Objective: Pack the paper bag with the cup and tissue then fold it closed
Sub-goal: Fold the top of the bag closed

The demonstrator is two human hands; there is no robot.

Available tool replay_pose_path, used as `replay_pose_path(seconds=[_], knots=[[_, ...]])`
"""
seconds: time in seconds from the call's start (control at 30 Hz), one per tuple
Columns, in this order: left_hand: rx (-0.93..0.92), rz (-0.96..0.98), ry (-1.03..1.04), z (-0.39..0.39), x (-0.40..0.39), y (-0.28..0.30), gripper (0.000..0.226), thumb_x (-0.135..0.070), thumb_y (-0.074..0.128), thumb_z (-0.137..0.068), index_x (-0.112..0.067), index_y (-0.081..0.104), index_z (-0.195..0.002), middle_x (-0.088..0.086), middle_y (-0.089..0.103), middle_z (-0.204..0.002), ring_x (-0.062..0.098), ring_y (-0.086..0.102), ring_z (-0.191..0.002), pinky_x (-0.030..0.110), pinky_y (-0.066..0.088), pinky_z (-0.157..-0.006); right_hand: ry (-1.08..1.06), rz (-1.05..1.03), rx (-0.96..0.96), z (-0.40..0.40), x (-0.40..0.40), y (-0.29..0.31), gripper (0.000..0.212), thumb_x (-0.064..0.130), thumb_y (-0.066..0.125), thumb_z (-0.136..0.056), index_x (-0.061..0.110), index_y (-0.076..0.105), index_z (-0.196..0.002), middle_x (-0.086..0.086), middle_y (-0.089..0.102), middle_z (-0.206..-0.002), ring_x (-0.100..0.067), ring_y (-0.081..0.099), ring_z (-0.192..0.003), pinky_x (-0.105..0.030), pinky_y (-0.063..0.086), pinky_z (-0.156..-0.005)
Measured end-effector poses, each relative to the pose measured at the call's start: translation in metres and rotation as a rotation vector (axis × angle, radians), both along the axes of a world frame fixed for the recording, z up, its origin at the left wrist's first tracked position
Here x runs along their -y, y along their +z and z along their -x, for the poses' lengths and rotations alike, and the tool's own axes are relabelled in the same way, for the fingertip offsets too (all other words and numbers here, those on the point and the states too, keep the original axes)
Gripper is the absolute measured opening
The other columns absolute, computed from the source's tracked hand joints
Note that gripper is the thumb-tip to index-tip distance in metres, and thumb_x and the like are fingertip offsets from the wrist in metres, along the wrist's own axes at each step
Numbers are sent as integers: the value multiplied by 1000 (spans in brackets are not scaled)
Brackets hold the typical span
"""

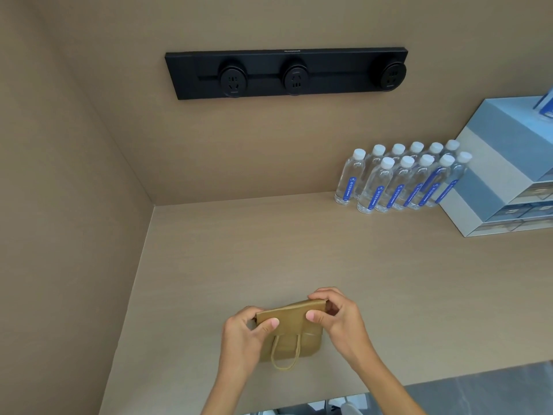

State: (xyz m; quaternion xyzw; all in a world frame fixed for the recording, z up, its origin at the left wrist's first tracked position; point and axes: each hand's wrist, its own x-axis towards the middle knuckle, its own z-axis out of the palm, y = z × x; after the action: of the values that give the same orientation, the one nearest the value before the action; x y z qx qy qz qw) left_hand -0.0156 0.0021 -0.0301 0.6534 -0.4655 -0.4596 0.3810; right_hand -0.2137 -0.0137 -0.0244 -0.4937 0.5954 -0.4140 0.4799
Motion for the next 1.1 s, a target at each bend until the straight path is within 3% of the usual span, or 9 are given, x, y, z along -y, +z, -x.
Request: replay_pose_path(seconds=[0.2, 0.3, 0.4, 0.5, 0.6, 0.77, 0.87, 0.97, 1.1], knots=[[-128, 24, -125, 5, -4, 0, 12, -11, 76, -78, -18, 73, -87, -3, 75, -79, 7, 68, -72, 16, 51, -64, -44, 2, 49, -1, 2, -6, 17, -12, 72, -72, 4, 75, -67, -10, 70, -81, -14, 64, -75, -15, 48, -66], [-183, 30, -93, 5, -5, -2, 13, -20, 74, -77, -15, 76, -89, -1, 78, -85, 7, 70, -75, 17, 53, -65, -54, -3, 91, 1, 0, -5, 18, -10, 74, -72, 7, 77, -79, -7, 70, -87, -10, 61, -71, -14, 47, -64], [-170, 19, -33, 2, -4, -9, 5, -10, 75, -81, -12, 78, -84, -1, 80, -84, 9, 72, -75, 15, 54, -65, -23, -34, 139, 4, -8, -7, 37, -8, 77, -71, 13, 74, -101, 0, 60, -104, -1, 49, -57, -13, 45, -59], [-170, 18, -44, -1, -4, -14, 5, -11, 77, -79, -13, 79, -84, -1, 80, -86, 12, 73, -79, 15, 54, -66, -19, -56, 159, 2, -13, -8, 40, -9, 76, -72, 16, 74, -103, -10, 54, -106, -5, 53, -64, -16, 49, -62], [-158, 4, -97, -4, -3, -19, 21, -25, 79, -69, -18, 80, -89, 2, 79, -96, 13, 73, -89, 21, 55, -75, 3, -75, 207, 1, -13, -6, 35, -13, 71, -75, 15, 74, -97, -9, 64, -84, -15, 58, -72, -18, 50, -63], [-99, -7, -167, -4, -2, -16, 29, -26, 77, -67, -27, 78, -95, -1, 73, -107, 14, 68, -100, 37, 54, -91, 44, -90, 157, 0, -13, -5, 39, -14, 65, -80, 15, 71, -105, -4, 68, -80, -7, 61, -70, -17, 50, -66], [15, 54, -212, -2, -4, -15, 31, -21, 78, -71, -39, 73, -96, -12, 68, -110, 9, 56, -112, 29, 46, -96, 30, -71, 88, -1, -14, -6, 43, -16, 59, -83, 23, 72, -95, -2, 71, -79, -1, 63, -68, -15, 50, -67], [156, 129, -171, -3, -11, -15, 41, -18, 80, -74, -51, 65, -93, -20, 52, -111, -3, 37, -113, 7, 30, -93, 26, -29, 51, -3, -13, -8, 45, -17, 54, -86, 25, 72, -91, 0, 75, -85, 0, 68, -76, -14, 51, -71], [98, 157, -184, -8, -14, -11, 32, -26, 80, -73, -55, 72, -84, -24, 60, -105, -9, 42, -108, -2, 30, -85, 74, 11, 3, -6, -15, -12, 32, -6, 62, -85, 23, 74, -88, 1, 74, -85, -9, 67, -80, -19, 51, -72]])
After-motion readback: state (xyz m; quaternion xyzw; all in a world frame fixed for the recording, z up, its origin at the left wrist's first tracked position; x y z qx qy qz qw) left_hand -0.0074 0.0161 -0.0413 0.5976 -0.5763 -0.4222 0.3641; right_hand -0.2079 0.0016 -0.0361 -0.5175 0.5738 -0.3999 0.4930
